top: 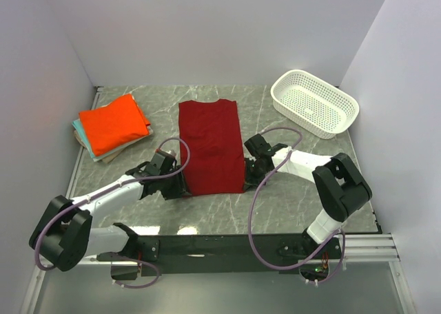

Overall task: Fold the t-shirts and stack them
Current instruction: Fold the tshirt

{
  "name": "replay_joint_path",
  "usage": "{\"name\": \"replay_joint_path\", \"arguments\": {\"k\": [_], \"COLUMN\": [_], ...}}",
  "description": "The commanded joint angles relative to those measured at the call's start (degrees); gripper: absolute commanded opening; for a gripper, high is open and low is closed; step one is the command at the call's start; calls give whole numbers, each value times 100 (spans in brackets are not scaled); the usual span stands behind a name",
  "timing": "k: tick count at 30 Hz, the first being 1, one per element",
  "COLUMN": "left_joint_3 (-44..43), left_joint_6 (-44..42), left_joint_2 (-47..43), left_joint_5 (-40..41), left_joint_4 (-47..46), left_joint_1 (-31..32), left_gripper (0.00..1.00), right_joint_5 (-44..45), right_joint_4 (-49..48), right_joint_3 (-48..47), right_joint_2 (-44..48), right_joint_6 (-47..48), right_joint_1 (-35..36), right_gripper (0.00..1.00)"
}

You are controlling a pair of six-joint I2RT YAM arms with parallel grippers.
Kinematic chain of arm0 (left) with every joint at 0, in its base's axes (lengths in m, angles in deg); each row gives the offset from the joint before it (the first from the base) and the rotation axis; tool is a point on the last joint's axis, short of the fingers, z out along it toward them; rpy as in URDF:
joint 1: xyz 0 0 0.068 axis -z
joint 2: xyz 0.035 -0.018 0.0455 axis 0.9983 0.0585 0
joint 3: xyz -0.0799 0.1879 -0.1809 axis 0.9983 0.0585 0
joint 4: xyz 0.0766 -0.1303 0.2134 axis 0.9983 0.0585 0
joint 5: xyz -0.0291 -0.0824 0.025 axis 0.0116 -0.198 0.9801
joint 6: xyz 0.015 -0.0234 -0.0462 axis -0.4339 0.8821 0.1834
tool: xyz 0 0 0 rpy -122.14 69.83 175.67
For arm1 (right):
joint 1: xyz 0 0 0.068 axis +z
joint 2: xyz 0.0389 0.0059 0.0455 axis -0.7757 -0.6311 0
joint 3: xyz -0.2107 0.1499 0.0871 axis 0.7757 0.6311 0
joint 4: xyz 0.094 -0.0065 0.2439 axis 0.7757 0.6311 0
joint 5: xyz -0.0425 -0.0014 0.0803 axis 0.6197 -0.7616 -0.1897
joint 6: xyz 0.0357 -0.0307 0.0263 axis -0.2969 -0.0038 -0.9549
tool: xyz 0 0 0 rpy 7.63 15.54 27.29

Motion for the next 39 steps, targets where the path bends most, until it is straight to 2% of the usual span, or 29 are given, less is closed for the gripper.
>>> {"name": "replay_joint_path", "arguments": {"k": [1,6,11,19,27,30,32,39], "left_joint_3": [-27,-62,17,131,167,158,140,193], "left_joint_6": [95,191,253,200,139,112,103,130], "left_joint_2": [79,168,-96,150,387,519,598,362], "left_joint_5": [-25,203,511,405,309,247,265,607], "left_joint_4": [-85,64,197,-67,-330,-375,-375,-32], "left_joint_1": [-26,-26,-35,-44,-44,-44,-44,-61], "left_gripper": [48,40,41,40,24,10,0,0], "right_joint_5": [111,102,85,85,93,111,146,374], "right_joint_4": [-17,9,10,53,71,106,141,387], "right_joint_3": [130,69,60,-10,-11,-2,7,16], "right_joint_2": [-121,-156,-174,-218,-227,-218,-209,-51], "right_joint_6": [-8,1,1,18,27,19,18,-8], "right_joint_1": [63,89,98,124,124,133,133,115], "right_gripper": [11,11,10,10,7,1,0,0]}}
